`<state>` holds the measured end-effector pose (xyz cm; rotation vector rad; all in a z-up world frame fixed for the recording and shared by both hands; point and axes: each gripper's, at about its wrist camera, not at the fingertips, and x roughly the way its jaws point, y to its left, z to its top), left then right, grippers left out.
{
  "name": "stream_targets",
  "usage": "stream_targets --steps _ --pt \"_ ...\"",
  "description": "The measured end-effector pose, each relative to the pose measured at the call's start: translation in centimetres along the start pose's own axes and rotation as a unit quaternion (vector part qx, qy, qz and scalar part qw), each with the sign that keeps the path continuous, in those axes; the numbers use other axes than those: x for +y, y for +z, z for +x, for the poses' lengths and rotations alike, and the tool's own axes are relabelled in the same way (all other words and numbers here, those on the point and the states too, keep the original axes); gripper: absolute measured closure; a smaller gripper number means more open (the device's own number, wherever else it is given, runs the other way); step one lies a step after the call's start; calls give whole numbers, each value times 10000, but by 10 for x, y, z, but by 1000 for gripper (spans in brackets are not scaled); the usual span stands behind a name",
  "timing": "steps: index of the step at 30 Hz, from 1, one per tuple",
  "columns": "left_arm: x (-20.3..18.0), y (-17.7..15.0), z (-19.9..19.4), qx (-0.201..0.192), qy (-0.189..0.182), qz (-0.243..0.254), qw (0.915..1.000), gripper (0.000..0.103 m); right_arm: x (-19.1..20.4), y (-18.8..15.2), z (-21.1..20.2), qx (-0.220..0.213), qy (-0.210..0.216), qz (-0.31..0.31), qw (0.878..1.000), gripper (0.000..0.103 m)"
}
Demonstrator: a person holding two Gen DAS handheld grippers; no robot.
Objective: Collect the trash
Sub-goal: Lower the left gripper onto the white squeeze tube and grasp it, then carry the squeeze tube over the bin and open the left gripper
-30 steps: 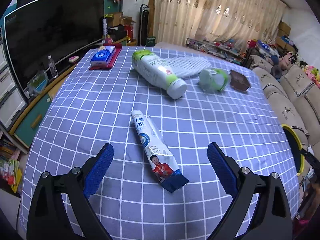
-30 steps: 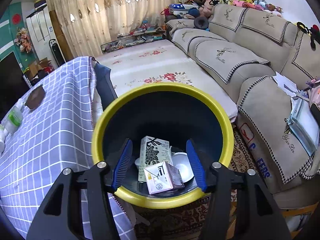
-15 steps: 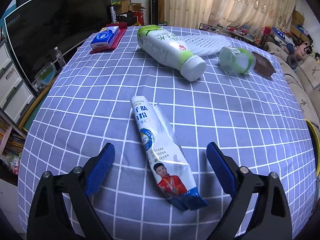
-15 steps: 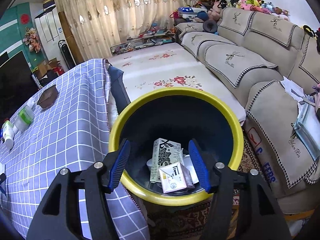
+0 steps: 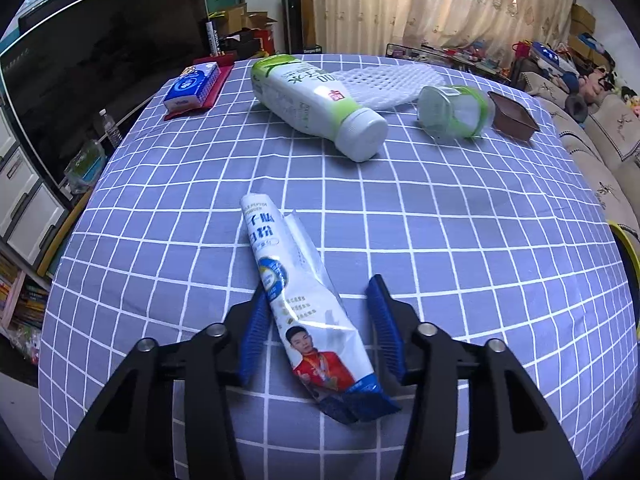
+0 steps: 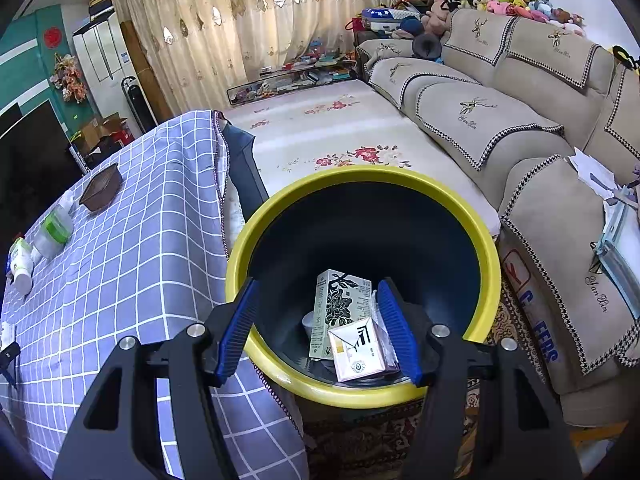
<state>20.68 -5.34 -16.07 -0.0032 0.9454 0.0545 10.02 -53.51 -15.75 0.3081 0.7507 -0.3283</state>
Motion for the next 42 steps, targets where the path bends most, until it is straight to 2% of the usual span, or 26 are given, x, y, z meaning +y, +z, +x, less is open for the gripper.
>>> stream_targets --steps 4,10,16,20,24,30,37,42 --pt "-5 -4 -5 5 -133 130 9998 73 -3 -1 -2 -15 28 30 10000 44" --pt "-23 -12 -13 16 -478 441 9979 74 -6 -1 -8 -60 80 71 9999 44" --pt "-57 -10 -28 -91 -888 812 9927 74 -13 0 -16 -139 124 145 9997 44" --pt "-85 -4 -38 -163 -1165 1098 9870 74 -21 1 -24 -245 145 236 9993 44" --pt "-126 5 -47 -271 -1462 1486 9777 74 -34 4 -34 -357 142 352 9986 44" --pt "-205 15 -60 -332 -2078 2170 9532 74 -63 5 -46 -478 16 603 9970 44" --pt "-309 19 -62 -172 -2757 2894 9165 74 -96 5 -55 -539 -161 888 9945 44" --pt "-375 18 -53 7 -2937 3284 8977 74 -114 5 -57 -521 -260 1002 9933 44"
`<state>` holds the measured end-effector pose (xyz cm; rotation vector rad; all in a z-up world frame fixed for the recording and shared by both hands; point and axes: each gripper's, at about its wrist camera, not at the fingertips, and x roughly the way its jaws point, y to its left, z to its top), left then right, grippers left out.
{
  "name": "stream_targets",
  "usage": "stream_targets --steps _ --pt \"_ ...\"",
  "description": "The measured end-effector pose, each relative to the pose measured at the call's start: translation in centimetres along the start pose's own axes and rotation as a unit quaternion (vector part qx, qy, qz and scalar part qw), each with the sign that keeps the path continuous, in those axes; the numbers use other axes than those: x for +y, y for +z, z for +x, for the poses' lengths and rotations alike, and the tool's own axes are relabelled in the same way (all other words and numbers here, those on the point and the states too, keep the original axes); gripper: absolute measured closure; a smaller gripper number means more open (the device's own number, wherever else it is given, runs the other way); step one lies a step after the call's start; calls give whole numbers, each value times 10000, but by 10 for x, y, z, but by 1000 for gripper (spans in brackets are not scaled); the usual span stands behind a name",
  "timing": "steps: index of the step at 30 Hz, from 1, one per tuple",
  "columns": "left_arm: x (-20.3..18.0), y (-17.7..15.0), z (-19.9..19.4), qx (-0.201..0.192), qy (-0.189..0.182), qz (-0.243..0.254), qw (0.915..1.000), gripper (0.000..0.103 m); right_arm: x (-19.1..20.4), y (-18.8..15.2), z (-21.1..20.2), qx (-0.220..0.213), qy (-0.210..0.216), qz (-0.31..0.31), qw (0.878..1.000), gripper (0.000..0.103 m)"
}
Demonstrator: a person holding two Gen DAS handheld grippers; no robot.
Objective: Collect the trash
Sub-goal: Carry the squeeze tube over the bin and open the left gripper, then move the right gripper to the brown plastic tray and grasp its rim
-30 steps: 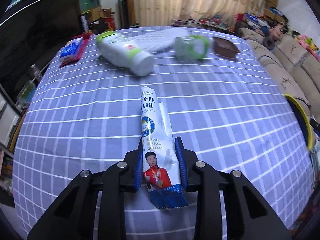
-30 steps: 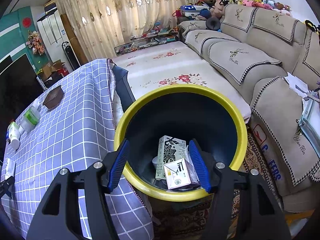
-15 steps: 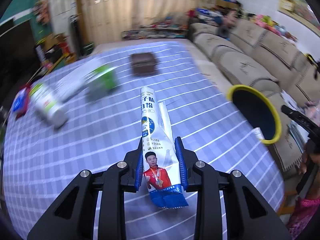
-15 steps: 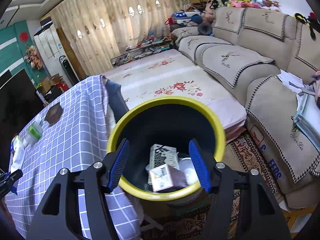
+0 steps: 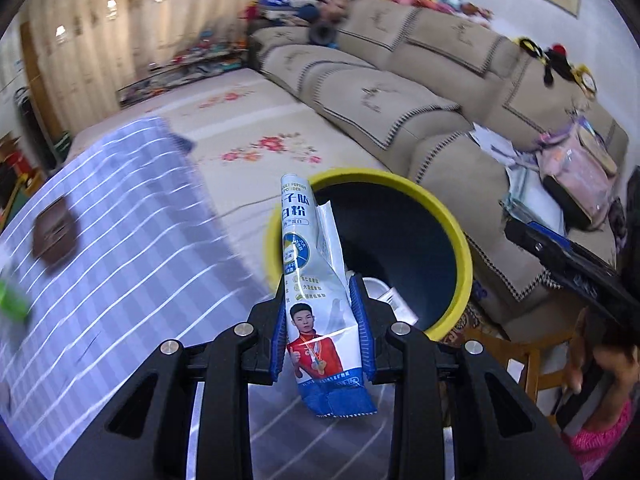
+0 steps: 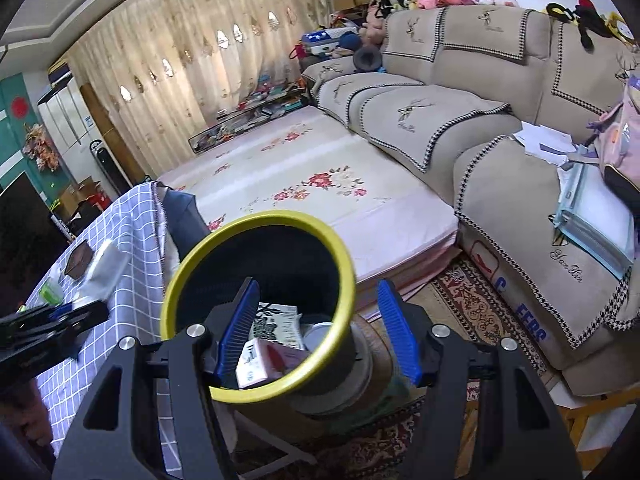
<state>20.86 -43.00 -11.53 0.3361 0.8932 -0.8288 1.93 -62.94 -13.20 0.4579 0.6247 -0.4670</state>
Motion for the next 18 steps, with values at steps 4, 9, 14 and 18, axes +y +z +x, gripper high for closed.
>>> stream_targets --steps 4,9,14,18 --pt "-18 25 36 218 -107 213 9995 73 -9 1 2 26 -40 78 10000 44" --pt "-25 38 66 368 -53 214 9991 52 -16 1 2 51 -93 128 9999 44" --pt "-9 23 51 151 -102 -90 9998 28 -10 -1 3 103 -65 58 9999 42" --pt "25 -5 15 -92 -36 -460 9989 25 5 -2 5 140 86 -68 9998 42"
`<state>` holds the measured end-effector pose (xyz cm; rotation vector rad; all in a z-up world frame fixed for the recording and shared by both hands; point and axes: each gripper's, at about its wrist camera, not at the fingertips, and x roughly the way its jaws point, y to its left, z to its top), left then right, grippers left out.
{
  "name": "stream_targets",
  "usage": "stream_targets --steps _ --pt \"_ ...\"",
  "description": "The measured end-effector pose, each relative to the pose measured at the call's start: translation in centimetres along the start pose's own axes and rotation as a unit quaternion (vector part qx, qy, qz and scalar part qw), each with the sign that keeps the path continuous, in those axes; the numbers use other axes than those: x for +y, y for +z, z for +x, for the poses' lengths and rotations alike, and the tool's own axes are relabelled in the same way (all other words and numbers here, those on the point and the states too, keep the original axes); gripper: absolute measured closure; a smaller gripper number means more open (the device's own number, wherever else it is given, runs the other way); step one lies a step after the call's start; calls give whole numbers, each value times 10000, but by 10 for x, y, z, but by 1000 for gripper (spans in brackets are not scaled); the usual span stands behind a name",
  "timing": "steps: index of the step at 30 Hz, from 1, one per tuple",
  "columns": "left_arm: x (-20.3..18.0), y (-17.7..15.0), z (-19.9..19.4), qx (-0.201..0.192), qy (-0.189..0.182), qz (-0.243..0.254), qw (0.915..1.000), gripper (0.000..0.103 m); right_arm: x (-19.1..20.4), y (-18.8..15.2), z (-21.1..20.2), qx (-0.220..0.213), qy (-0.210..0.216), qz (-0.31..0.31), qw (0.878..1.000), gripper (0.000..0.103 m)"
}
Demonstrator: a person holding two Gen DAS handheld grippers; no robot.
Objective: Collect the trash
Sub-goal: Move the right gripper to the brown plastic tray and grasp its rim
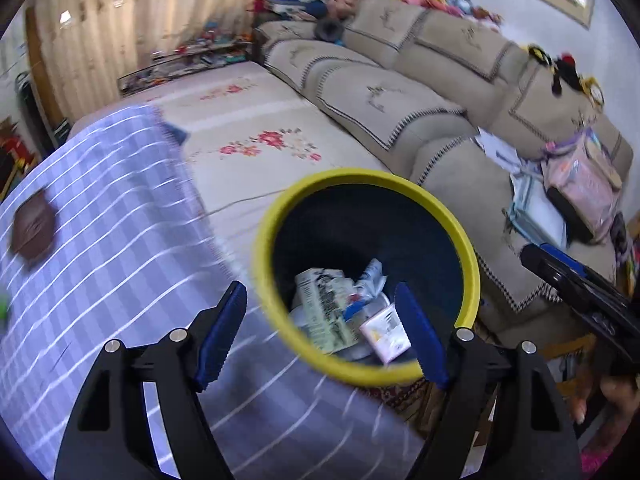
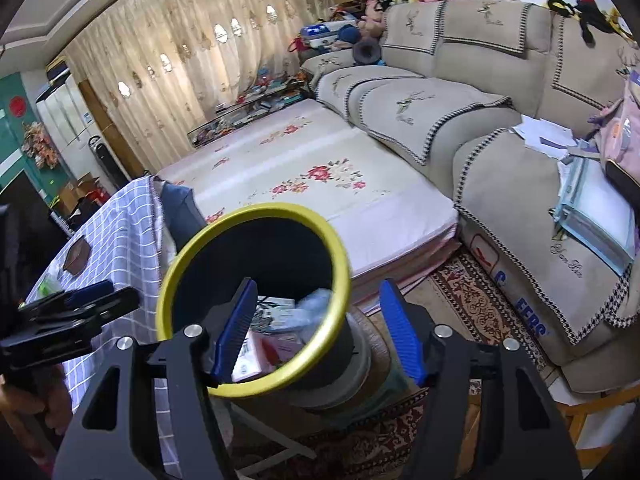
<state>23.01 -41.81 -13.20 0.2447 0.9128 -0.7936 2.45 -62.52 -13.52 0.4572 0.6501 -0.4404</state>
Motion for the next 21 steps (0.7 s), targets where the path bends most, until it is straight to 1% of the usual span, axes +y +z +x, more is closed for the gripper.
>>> stream_targets --steps 2,5,6,9,11,12,13,14,17,21 --pt "26 -17 -26 -187 96 -275 9994 23 14 0 2 30 105 -126 9999 42" --pt "62 -44 -61 -397 411 -584 9967 20 42 0 6 77 294 -371 9989 42" --pt "78 -54 -76 -495 576 -740 9944 20 50 0 7 92 362 -431 9984 42" --pt "121 -81 -116 -762 1026 -1100 9857 18 86 1 8 113 605 -718 9955 42" --pt "152 -97 -143 -971 1397 -1290 9769 17 114 3 9 112 745 -930 9928 42" --pt "163 -102 -152 -1039 1519 -1346 9737 15 127 3 9 113 811 -1028 9913 42" --pt "179 -110 -163 -1126 1689 -1441 9685 14 139 3 9 108 837 -1127 9900 42" --pt "193 -115 -171 -1171 1785 -1535 9648 14 155 3 9 95 842 -1270 9883 42" --pt "229 -129 -188 -1274 1903 -1772 9571 14 197 4 13 111 954 -1592 9826 42" --pt "260 -142 -196 -1355 2123 -1832 9503 14 249 8 26 159 1086 -1889 9758 42"
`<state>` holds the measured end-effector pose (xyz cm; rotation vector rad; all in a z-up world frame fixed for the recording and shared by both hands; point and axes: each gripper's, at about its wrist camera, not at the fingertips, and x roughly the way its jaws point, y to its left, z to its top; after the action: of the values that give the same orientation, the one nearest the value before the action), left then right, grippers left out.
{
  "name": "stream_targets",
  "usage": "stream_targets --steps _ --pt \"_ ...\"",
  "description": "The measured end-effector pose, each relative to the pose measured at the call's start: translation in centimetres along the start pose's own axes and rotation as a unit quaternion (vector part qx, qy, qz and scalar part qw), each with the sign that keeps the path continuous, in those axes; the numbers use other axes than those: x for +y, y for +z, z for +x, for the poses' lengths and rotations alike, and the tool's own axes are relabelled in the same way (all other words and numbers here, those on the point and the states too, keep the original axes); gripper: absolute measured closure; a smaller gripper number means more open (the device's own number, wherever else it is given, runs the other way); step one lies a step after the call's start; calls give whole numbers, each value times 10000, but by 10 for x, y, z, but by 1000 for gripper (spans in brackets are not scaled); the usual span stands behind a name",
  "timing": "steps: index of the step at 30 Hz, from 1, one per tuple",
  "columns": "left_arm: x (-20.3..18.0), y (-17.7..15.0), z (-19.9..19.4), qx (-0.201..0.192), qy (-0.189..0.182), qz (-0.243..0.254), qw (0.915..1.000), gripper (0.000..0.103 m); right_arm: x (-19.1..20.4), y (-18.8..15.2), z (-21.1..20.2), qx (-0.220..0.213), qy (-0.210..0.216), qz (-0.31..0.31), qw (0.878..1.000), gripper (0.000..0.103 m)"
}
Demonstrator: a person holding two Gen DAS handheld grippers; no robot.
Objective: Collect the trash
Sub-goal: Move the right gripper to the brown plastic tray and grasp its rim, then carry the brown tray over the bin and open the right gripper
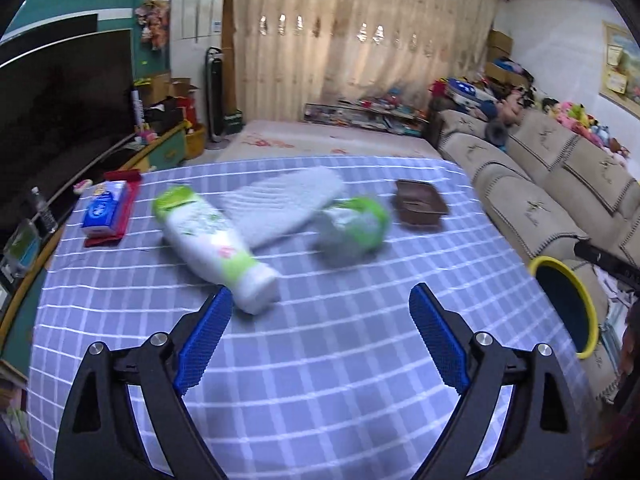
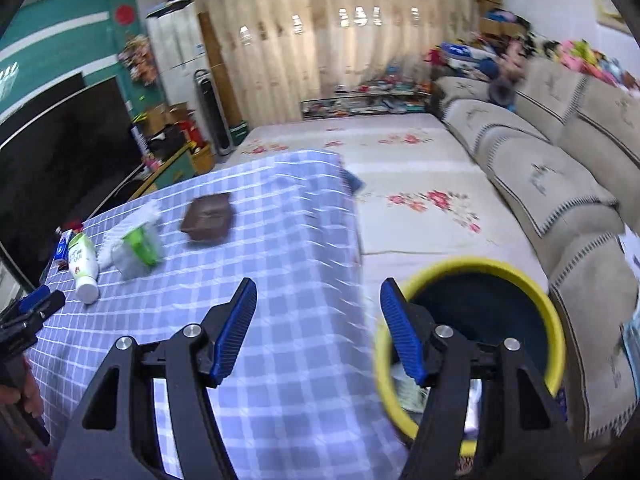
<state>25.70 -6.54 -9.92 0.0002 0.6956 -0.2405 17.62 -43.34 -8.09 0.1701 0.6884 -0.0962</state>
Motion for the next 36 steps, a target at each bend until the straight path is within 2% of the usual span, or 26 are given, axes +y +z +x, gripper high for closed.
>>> stream_targets --steps 7,10,12,16,27,31,33,34,36 --pt "22 -4 9 -131 23 -262 9996 14 62 39 65 233 153 -280 9992 42" --pt "27 -6 11 -195 223 -313 9991 13 80 51 96 410 146 -403 9982 42" --pt "32 -7 11 -216 324 -382 9985 12 86 59 115 519 148 -456 9975 46" --pt "40 -8 11 -203 284 -569 9978 11 92 71 149 773 45 -529 9956 58" --pt "37 -12 16 -86 210 -523 9984 11 104 76 198 1170 -153 -593 9912 66" --pt "37 -12 17 -50 181 -522 9985 11 108 73 209 1266 -148 -563 9902 78" --pt "36 -12 17 -52 176 -516 9985 11 110 74 209 1247 -171 -560 9905 88" --pt "36 -12 17 -52 170 -515 9985 11 110 74 211 1266 -167 -540 9903 96" --pt "36 -12 17 -44 160 -512 9986 11 109 75 210 1284 -67 -421 9908 98"
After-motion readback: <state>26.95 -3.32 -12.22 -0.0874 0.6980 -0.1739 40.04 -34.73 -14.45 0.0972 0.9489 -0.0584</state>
